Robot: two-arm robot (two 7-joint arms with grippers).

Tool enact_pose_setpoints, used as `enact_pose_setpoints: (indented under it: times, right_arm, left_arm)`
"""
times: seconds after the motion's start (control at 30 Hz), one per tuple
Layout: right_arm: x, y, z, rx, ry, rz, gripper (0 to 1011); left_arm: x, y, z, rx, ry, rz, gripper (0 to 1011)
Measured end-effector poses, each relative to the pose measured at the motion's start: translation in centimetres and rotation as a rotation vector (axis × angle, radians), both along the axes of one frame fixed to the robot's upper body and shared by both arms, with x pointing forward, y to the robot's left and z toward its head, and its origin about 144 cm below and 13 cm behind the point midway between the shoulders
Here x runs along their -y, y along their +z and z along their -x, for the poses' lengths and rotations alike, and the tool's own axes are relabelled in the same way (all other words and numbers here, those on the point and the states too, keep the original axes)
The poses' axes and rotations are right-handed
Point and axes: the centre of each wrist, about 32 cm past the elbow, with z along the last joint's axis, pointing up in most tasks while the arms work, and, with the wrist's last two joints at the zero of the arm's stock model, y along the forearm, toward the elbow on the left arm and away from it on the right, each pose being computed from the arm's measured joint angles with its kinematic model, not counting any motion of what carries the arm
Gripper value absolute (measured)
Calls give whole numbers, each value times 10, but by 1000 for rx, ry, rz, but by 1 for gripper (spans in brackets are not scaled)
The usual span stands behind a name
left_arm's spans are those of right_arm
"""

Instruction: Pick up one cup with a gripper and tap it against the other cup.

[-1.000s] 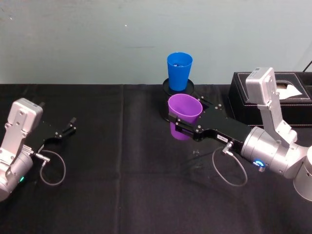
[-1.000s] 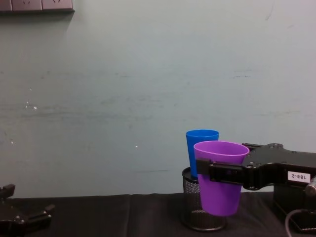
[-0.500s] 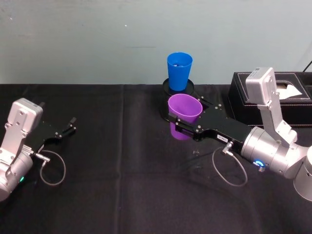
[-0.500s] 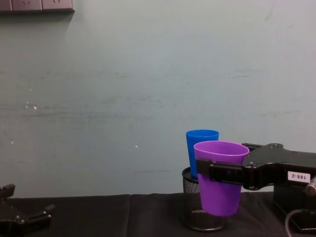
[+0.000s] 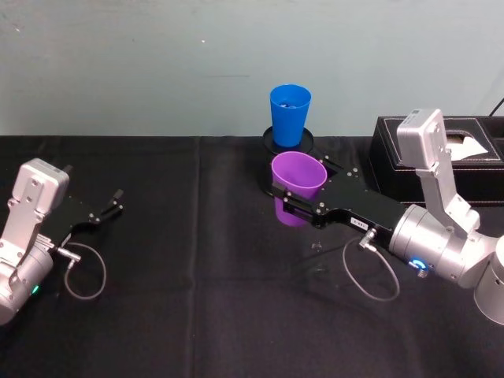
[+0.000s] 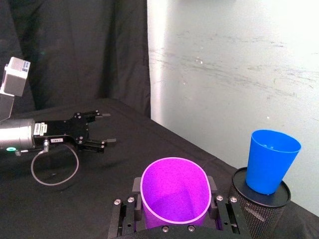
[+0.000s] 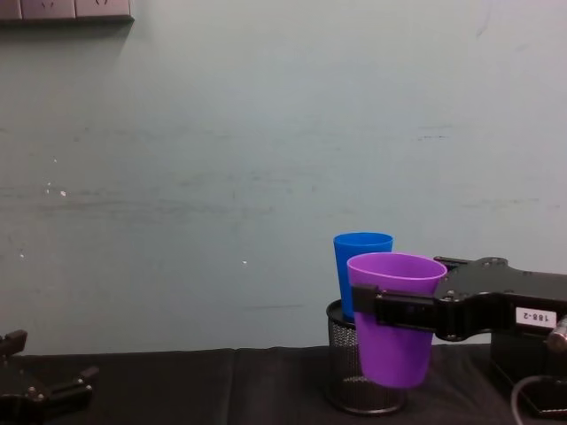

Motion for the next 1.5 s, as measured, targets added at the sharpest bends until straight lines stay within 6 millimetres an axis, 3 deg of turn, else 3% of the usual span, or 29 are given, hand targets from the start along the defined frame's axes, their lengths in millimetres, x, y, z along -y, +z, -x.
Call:
enact_pose_setpoints:
  times: [0.2, 0.83, 1.5]
  right_arm:
    - [0, -2, -6, -15, -10, 4, 722]
    - [2, -5, -63, -34, -35, 3, 722]
    - [-5, -8, -95, -48, -57, -12, 722]
  left_arm:
    - [0, 0, 0, 0, 0, 0, 1000]
    - [0, 0, 0, 0, 0, 0, 1000]
    - [0, 0, 0, 0, 0, 0, 1000]
